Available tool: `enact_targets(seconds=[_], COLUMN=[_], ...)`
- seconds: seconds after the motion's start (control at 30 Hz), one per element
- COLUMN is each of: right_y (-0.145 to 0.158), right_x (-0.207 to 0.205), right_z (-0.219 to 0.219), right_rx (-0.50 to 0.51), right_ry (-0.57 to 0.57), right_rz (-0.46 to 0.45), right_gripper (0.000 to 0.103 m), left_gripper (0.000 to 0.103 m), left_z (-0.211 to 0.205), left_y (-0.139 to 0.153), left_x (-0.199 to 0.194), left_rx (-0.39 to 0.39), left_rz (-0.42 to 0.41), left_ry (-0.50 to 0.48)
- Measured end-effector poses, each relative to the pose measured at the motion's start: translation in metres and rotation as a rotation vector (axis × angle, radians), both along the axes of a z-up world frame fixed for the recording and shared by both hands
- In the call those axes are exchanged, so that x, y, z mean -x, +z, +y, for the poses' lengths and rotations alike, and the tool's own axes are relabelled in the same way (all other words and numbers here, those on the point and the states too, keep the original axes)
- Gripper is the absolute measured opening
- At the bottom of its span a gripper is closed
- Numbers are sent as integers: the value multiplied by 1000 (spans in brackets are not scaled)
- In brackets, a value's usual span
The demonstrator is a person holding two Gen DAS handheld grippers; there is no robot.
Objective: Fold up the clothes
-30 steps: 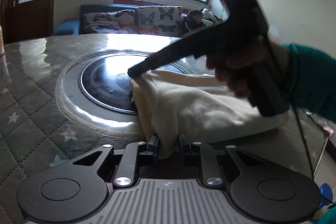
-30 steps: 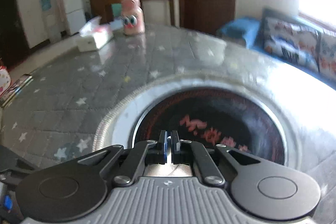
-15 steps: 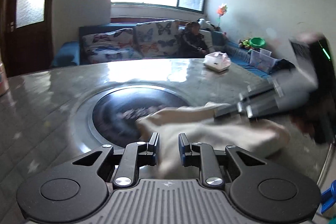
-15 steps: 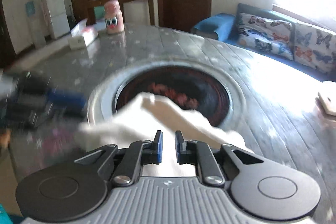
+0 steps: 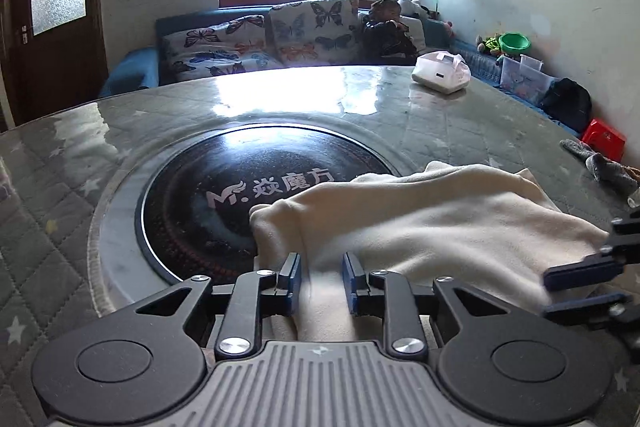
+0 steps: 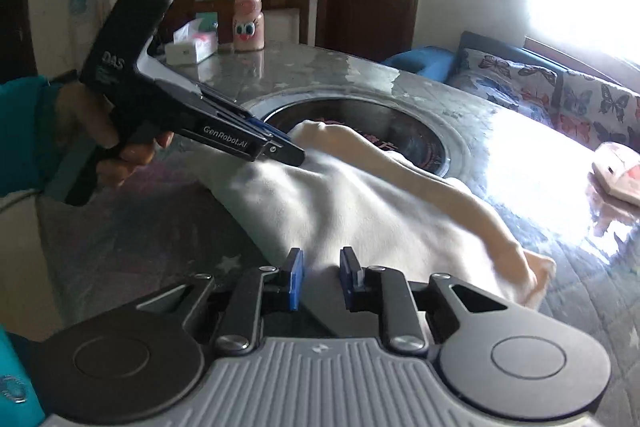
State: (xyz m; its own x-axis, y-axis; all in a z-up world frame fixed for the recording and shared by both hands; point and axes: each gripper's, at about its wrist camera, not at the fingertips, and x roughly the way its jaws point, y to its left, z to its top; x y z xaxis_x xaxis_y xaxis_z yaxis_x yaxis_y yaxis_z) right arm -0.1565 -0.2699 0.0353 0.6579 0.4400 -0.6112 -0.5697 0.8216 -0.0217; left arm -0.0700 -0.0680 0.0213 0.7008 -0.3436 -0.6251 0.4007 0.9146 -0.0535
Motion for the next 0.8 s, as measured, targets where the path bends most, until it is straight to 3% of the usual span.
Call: enact_targets(seconds=[0.13, 0.2, 0.4, 0.57, 0.73, 0.8], right_y=[7, 2, 4, 18, -5, -12], right_x=[-1, -2, 6, -21, -49, -53], right_z=[-18, -26, -47, -73, -107, -113], right_rx=[-52, -60, -78, -141, -268, -291], right_ry=[-102, -144, -128, -269, -430, -450], right_rz=[-11, 26, 84, 68, 227, 243], right_gripper=[25, 25, 25, 25, 25, 25], left_gripper=[30, 33, 33, 35, 37, 37], left_z=[-8, -10, -17, -44, -83, -97], left_y=[4, 6, 17, 26, 17, 13], left_x=[2, 4, 12, 30, 48, 54], left_rx=[-37, -49, -69, -35, -9, -4], left_rz=[-24, -36, -86, -116, -94, -87], left_ry=[-1, 5, 4, -135, -275, -329])
